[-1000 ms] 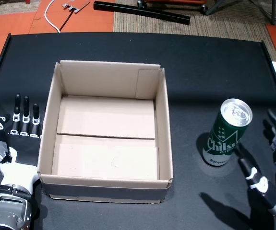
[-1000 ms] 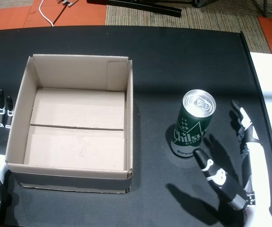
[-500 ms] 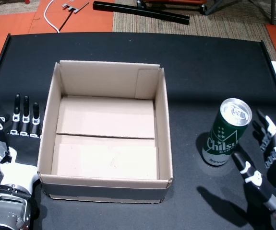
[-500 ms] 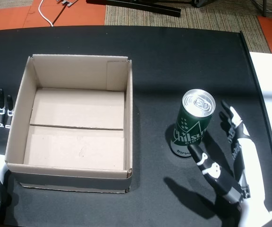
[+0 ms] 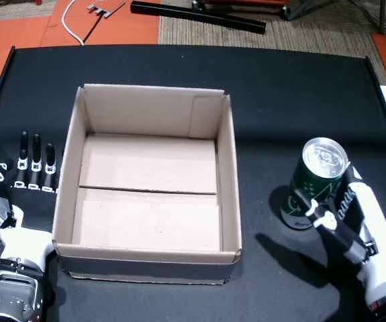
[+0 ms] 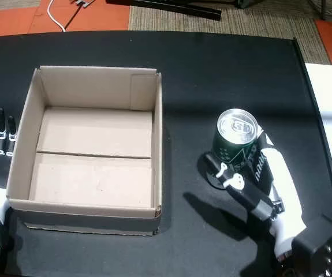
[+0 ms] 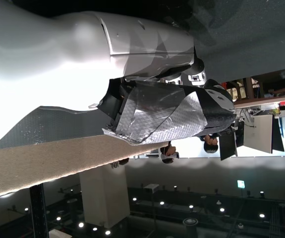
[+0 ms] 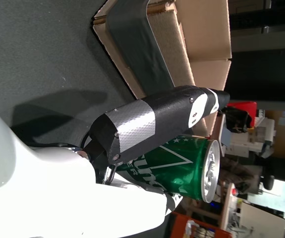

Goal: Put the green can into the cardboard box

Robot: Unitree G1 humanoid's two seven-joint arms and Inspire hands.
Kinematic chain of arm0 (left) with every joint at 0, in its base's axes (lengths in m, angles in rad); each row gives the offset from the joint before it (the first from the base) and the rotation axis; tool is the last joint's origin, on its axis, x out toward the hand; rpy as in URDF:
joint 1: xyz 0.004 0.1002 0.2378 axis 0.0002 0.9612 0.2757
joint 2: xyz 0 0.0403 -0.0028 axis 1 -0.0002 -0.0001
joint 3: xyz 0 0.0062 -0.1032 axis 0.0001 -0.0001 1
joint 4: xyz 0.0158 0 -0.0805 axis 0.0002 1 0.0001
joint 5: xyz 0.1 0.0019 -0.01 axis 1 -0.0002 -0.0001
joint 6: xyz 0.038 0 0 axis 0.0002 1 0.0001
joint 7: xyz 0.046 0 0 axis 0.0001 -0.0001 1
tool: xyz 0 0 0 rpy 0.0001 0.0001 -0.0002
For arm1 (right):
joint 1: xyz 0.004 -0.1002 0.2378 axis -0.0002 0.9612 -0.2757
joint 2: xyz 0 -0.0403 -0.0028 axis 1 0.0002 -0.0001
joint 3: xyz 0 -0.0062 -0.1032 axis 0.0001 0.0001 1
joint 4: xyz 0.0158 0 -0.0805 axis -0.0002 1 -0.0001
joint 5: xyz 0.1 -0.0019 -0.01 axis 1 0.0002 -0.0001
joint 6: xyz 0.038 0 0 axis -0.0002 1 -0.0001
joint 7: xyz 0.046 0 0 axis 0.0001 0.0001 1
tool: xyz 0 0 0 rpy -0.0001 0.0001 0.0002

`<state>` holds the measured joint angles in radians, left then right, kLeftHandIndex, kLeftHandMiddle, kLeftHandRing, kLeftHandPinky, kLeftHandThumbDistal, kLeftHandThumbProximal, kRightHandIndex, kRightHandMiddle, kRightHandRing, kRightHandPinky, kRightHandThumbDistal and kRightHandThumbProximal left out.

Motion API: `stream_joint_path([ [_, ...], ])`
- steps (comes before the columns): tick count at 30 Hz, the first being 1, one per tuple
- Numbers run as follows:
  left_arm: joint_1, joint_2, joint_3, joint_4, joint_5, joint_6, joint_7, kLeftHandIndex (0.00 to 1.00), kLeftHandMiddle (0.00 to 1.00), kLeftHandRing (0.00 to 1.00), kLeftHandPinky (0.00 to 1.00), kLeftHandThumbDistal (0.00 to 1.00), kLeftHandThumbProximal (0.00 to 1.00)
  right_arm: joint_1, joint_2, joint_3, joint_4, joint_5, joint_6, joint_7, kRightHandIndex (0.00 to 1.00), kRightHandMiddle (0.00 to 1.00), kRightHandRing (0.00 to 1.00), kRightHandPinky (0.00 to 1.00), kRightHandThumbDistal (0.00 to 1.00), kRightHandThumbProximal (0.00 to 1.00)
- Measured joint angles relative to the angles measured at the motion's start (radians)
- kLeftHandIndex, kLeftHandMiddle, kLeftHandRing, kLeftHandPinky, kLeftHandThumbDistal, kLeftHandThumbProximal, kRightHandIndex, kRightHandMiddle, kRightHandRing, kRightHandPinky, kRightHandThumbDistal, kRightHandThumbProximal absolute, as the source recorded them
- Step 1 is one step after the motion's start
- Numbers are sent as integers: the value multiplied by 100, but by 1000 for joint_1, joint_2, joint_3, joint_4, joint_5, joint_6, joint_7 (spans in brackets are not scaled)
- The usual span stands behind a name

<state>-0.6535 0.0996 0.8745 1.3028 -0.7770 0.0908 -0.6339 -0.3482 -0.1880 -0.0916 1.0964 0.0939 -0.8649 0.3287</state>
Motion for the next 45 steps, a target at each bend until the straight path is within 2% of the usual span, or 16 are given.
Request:
stream_joint_path([
  [6,-2,0,1,0,-1,0,3,48,44,53,69,4,82,-21,15,-7,27,-2,2,10,100,100,100,100,100,59],
  [10,-2,0,2,0,-2,0,3,51,45,52,68,4,81,-29,18,-7,27,-7,3,1,100,100,100,100,100,53],
  [13,-2,1,3,0,-2,0,2,50,45,54,72,5,81,-37,18,-12,31,-7,5,4,100,100,100,100,100,59],
  [18,-2,1,4,0,-2,0,-2,51,46,55,71,7,78,-50,18,-24,58,-6,5,6,100,100,100,100,100,59],
  [22,-1,2,8,0,-2,1,-7,50,45,54,70,7,76,-59,19,-33,80,-20,6,-14,100,100,100,100,100,51],
  [26,-2,2,10,0,-2,1,-4,52,47,57,71,4,79,-81,21,-36,95,-43,12,-60,98,100,100,100,100,42],
  [28,-2,2,10,0,-2,1,-4,51,47,56,72,4,79,-87,22,-33,101,-73,12,-117,96,99,100,100,99,41],
  [35,-2,1,11,-1,-2,1,-5,50,46,56,70,5,78,-89,30,-11,137,-144,11,-277,96,100,100,100,99,41],
  [42,-2,0,17,-1,-2,1,-2,52,47,55,70,2,79,-104,35,-4,146,-163,16,-309,95,99,100,100,100,45],
  [45,-2,-1,17,-1,-2,1,1,51,46,55,69,3,81,-112,35,-1,147,-177,17,-314,93,97,99,100,100,42],
])
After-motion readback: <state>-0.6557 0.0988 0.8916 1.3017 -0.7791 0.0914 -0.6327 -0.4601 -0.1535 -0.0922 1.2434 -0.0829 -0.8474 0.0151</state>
